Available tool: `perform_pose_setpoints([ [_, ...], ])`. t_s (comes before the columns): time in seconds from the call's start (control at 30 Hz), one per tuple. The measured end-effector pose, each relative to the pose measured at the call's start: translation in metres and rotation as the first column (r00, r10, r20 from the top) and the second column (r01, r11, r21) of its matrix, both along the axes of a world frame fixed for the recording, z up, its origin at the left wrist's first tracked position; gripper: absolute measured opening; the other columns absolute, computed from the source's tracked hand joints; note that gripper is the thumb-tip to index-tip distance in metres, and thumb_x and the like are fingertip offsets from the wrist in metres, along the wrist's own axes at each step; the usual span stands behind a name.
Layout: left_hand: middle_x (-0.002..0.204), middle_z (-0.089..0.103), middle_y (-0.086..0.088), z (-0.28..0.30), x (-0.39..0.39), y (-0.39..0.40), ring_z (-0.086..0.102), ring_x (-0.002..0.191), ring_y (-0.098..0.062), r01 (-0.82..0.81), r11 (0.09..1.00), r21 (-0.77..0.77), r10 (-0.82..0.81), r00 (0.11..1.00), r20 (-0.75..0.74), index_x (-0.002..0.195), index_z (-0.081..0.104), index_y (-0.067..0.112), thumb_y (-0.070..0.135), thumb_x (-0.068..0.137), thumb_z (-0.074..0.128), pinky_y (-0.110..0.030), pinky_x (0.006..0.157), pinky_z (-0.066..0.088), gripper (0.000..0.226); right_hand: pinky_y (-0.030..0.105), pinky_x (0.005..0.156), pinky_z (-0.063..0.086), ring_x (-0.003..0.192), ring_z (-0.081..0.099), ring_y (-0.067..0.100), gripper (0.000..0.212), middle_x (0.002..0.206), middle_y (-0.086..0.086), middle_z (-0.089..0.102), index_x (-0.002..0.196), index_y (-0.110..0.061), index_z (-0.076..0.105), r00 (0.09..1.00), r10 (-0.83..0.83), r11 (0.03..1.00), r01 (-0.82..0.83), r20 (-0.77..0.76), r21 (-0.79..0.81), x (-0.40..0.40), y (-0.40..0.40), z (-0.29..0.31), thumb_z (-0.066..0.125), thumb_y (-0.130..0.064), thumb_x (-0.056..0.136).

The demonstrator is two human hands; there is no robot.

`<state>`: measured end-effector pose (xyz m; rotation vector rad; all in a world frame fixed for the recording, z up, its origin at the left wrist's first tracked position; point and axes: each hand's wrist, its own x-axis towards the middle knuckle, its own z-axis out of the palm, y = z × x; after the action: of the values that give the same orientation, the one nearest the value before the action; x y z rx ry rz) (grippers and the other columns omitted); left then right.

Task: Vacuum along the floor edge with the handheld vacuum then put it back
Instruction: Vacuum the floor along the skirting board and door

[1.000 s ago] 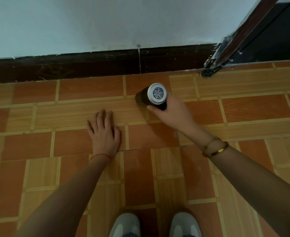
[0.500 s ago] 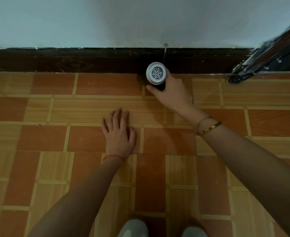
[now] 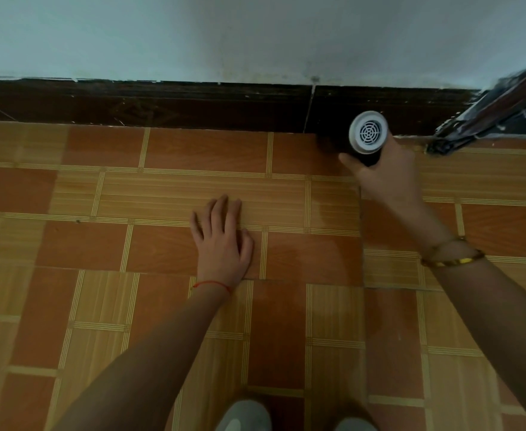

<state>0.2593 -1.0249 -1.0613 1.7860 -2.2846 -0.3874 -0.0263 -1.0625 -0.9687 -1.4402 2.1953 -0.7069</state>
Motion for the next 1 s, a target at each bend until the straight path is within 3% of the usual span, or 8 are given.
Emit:
perform_pose_setpoints([
  [0.2,0.154,0.034,-0.008,0.000,0.000,0.000,0.022,0.147,-0.028,-0.002,1.000,-0.005,0.002,1.000,-0.005,0.146,0.040,0.018,0.033,0.095,0.047,-0.062,0.118,0.010,0.053,0.031,0.094,0.046,0.119,0.057,0.022,0.071,0.130,0.003,0.061,0.143,-0.019,0.042,0.996,0.063,0.998,-0.063,0.061,0.003,0.028,-0.012,-0.003,0.070,-0.045,0.083],
  [0.63,0.154,0.036,-0.008,0.000,0.001,0.000,0.025,0.146,-0.028,0.000,1.000,-0.027,0.000,1.000,-0.012,0.145,0.041,0.017,0.033,0.093,0.046,-0.062,0.119,0.010,0.055,0.039,0.087,0.053,0.110,0.062,0.027,0.068,0.122,-0.001,0.065,0.140,-0.028,0.039,0.943,0.331,0.943,-0.331,-0.014,0.033,0.113,-0.065,-0.005,0.062,-0.057,0.083],
  [1.0,0.154,0.036,-0.008,0.000,0.000,0.000,0.025,0.146,-0.028,0.003,1.000,-0.021,-0.003,1.000,-0.002,0.145,0.041,0.017,0.033,0.093,0.046,-0.062,0.119,0.011,0.054,0.030,0.091,0.047,0.117,0.059,0.022,0.070,0.127,0.002,0.064,0.142,-0.021,0.043,0.986,0.164,0.986,-0.164,0.026,0.006,0.054,-0.028,-0.010,0.068,-0.049,0.083],
])
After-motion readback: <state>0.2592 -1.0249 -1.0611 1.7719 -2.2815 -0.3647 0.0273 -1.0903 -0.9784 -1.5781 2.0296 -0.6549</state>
